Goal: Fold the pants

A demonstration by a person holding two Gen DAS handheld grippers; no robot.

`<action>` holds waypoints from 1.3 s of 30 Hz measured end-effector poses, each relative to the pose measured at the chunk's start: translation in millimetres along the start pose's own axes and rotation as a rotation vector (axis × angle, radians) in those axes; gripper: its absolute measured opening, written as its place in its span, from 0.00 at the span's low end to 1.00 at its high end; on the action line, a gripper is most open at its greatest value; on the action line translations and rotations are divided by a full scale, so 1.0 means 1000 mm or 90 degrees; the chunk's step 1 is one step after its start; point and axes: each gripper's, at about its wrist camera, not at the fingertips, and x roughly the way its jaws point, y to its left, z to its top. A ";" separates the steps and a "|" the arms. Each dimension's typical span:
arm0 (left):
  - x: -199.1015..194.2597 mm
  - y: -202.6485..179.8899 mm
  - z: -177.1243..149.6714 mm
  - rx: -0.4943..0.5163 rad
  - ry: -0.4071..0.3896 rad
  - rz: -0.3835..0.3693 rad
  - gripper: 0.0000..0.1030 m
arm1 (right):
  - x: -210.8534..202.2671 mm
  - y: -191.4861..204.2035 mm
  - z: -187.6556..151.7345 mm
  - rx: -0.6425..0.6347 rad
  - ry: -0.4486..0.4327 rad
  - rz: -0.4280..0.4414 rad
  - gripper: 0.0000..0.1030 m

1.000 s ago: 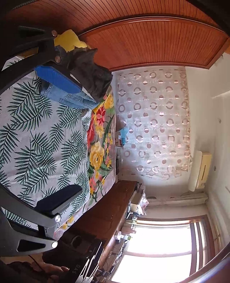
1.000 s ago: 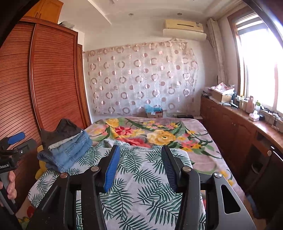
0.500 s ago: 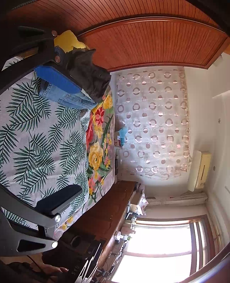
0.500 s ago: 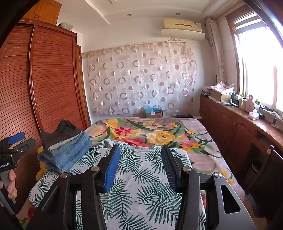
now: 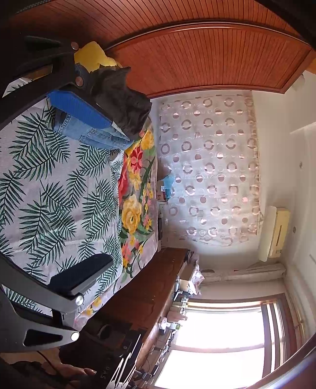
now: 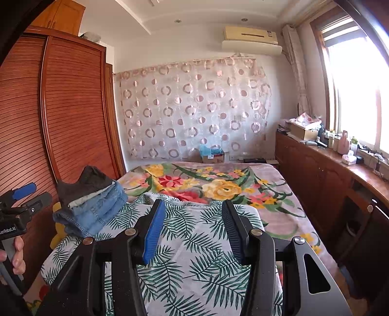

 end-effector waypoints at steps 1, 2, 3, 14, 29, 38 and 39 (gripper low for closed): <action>0.000 0.000 0.000 0.000 0.000 0.000 1.00 | 0.000 0.001 0.000 -0.001 0.000 0.000 0.49; 0.000 0.000 0.000 0.000 0.000 0.000 1.00 | 0.000 0.001 -0.001 -0.001 -0.001 -0.001 0.49; 0.000 0.000 0.000 0.000 0.000 0.000 1.00 | 0.000 0.001 -0.001 -0.002 -0.001 -0.001 0.49; 0.000 -0.001 0.000 0.000 0.000 0.000 1.00 | 0.001 -0.001 0.000 0.000 0.001 -0.001 0.49; 0.000 -0.001 0.000 0.000 -0.003 -0.001 1.00 | 0.000 0.001 -0.001 -0.002 -0.001 -0.001 0.49; -0.002 -0.002 0.003 0.001 -0.004 -0.002 1.00 | 0.000 0.002 -0.001 -0.003 -0.001 -0.001 0.49; -0.002 -0.002 0.003 0.001 -0.004 -0.001 1.00 | 0.000 0.002 0.000 -0.003 -0.002 -0.001 0.49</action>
